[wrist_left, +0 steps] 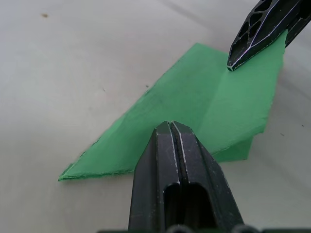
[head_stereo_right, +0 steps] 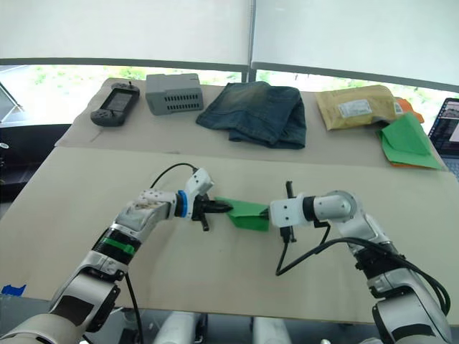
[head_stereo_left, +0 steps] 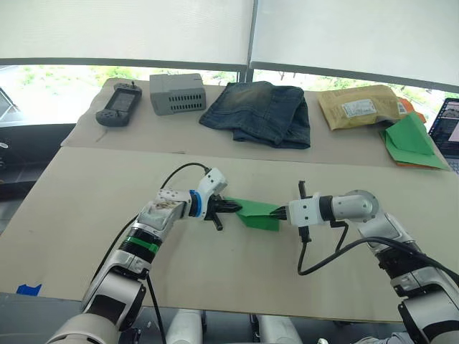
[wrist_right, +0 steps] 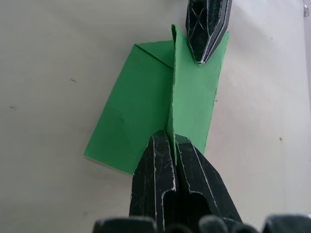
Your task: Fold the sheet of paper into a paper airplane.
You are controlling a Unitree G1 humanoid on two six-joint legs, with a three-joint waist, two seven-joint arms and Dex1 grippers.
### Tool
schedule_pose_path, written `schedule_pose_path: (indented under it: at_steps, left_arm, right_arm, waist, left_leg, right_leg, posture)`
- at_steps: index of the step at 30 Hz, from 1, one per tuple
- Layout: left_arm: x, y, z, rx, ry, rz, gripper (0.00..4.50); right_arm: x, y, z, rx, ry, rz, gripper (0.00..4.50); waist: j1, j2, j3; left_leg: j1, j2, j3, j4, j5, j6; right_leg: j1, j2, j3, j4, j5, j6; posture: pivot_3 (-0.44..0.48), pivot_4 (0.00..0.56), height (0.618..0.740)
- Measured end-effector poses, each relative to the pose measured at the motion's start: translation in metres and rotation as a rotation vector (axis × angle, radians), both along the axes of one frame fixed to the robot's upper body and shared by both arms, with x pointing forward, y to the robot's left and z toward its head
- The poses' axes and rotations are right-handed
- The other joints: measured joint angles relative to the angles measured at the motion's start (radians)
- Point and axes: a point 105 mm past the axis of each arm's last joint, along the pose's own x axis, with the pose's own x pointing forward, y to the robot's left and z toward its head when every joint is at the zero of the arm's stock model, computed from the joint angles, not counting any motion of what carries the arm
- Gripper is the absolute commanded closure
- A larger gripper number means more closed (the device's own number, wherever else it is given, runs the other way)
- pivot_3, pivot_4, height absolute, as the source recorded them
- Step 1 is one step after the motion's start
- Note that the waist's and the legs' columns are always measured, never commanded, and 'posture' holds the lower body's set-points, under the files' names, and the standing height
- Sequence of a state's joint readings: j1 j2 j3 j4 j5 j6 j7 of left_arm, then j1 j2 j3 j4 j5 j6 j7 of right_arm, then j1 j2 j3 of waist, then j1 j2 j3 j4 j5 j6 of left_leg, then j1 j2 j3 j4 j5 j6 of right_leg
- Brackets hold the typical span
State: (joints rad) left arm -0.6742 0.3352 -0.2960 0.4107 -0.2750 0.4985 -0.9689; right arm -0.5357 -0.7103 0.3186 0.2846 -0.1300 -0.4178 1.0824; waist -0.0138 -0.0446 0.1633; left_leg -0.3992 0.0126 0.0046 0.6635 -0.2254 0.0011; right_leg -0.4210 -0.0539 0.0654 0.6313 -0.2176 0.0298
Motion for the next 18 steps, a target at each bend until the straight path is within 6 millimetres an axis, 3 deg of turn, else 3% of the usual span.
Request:
schedule_pose_path:
  at_steps: [11,15,18]
  left_arm:
    - [0.004,-0.006,-0.004,0.019,-0.006,-0.044,4.49]
    - [0.004,-0.006,-0.005,0.03,-0.018,-0.049,4.5]
    - [0.004,-0.007,-0.006,0.025,-0.014,-0.048,4.5]
  right_arm:
    - [-0.004,0.0,-0.002,0.025,0.011,-0.044,4.5]
    - [-0.009,-0.002,0.01,0.078,0.001,-0.085,3.23]
    - [-0.015,-0.016,0.019,0.069,-0.01,-0.137,2.14]
  waist:
    - [0.002,0.001,0.0]
    - [0.002,0.002,-0.001]
    - [0.005,0.002,-0.001]
  left_leg:
    - [0.0,0.0,0.0,0.001,0.0,0.0]
    - [0.0,0.0,0.0,0.002,0.0,0.0]
    - [0.0,0.0,0.0,0.002,0.0,0.0]
  right_leg:
    - [0.001,0.0,0.0,0.0,0.0,0.001]
    - [0.002,0.0,0.0,0.0,0.0,0.001]
    - [0.002,0.0,0.0,0.0,0.0,0.001]
  posture:
    - [0.0,0.15,0.74]
    - [0.0,0.15,0.74]
    - [0.0,0.15,0.74]
